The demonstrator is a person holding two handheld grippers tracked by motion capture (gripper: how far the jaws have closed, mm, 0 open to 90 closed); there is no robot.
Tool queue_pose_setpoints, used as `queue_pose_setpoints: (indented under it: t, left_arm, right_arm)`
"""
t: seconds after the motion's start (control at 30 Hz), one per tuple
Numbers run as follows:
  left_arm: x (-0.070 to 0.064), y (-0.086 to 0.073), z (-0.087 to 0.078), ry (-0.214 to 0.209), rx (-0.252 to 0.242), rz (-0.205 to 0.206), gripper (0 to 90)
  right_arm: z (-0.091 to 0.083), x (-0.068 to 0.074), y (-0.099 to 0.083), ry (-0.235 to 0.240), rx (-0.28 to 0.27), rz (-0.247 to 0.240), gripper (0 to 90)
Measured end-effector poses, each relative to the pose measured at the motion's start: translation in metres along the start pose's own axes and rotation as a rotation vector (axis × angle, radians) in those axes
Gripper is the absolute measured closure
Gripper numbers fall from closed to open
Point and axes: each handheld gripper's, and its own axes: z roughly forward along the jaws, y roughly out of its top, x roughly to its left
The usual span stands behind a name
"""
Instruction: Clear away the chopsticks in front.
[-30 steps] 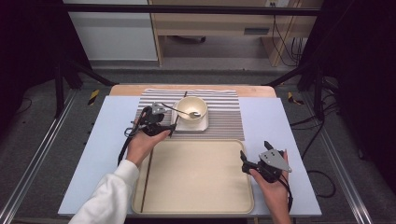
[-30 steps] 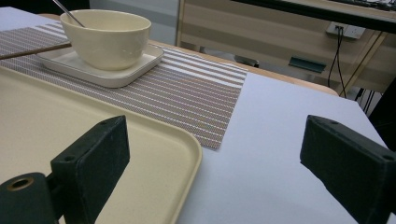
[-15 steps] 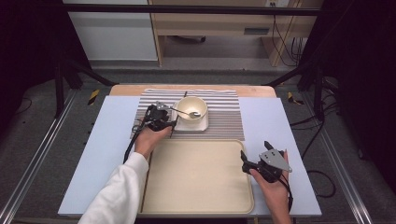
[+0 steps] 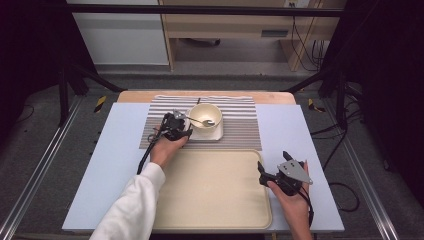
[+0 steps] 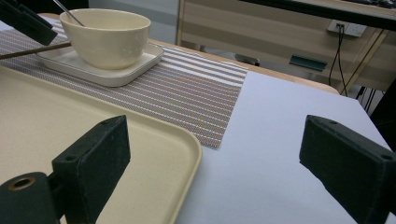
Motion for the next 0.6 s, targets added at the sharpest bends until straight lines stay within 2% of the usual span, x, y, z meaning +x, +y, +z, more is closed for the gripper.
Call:
queue_pose_setpoints:
  t: [0.17, 0.27, 0.47, 0.6]
  left_arm:
    - [-0.003, 0.002, 0.005, 0.024, 0.014, 0.016, 61.6]
    - [-0.003, 0.002, 0.007, 0.047, 0.013, 0.011, 62.8]
    - [-0.003, 0.001, 0.011, 0.042, 0.008, -0.014, 63.7]
    - [-0.005, 0.003, 0.012, 0.059, 0.000, -0.012, 65.3]
  right_arm:
    - [0.000, 0.000, 0.000, 0.001, 0.000, -0.001, 8.7]
    - [0.000, -0.001, 0.000, 0.000, 0.000, -0.002, 8.7]
    - [0.000, -0.001, 0.000, 0.002, 0.003, -0.001, 8.7]
    - [0.000, -0.001, 0.000, 0.002, 0.004, -0.001, 8.7]
